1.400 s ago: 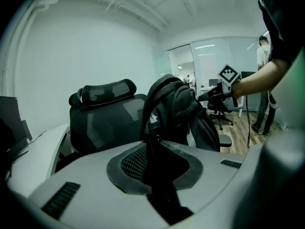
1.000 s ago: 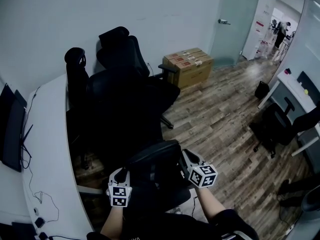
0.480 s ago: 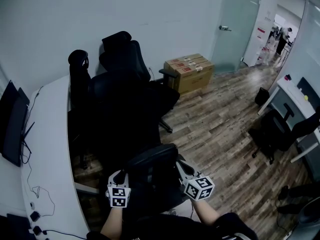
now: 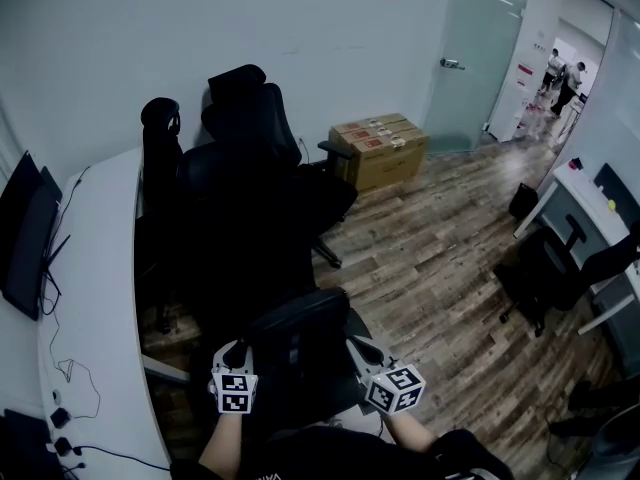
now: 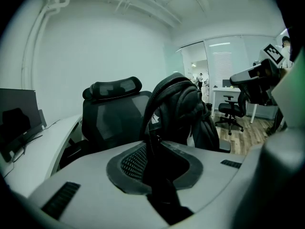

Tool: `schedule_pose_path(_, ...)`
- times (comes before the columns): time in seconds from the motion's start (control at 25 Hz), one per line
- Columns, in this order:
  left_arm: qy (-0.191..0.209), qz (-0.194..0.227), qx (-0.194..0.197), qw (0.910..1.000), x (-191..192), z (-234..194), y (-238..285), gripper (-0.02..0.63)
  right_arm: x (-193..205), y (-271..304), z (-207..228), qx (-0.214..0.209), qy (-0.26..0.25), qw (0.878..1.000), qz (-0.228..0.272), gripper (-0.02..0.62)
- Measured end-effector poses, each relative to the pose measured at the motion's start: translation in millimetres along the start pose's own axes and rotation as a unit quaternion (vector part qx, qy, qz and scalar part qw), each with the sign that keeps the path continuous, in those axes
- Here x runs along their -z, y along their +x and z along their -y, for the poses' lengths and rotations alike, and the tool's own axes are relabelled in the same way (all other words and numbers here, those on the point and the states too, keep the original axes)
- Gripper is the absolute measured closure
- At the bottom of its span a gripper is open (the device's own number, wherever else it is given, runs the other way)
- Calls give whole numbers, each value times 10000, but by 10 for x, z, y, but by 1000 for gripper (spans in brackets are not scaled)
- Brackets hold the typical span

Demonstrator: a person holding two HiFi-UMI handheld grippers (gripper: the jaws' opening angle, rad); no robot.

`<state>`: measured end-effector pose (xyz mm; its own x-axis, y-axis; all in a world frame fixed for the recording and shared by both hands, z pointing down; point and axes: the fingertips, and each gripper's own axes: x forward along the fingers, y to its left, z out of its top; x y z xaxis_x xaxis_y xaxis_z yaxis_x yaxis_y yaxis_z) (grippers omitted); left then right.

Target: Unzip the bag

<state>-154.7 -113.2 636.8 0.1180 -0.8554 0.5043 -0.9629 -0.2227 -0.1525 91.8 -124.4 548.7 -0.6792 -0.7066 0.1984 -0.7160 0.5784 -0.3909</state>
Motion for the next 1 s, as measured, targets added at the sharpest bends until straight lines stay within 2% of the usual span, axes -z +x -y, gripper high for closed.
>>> schedule_pose_path(0.6,-37,-37,-165,9998,74,200,-122,535,193,-338,-207,-505,-286,9978,-332,549)
schedule_pose_path(1.0,-15,-53,-211,9998,105,274,-160,535,244,-361,-160,-482,-393,9971,-438,550)
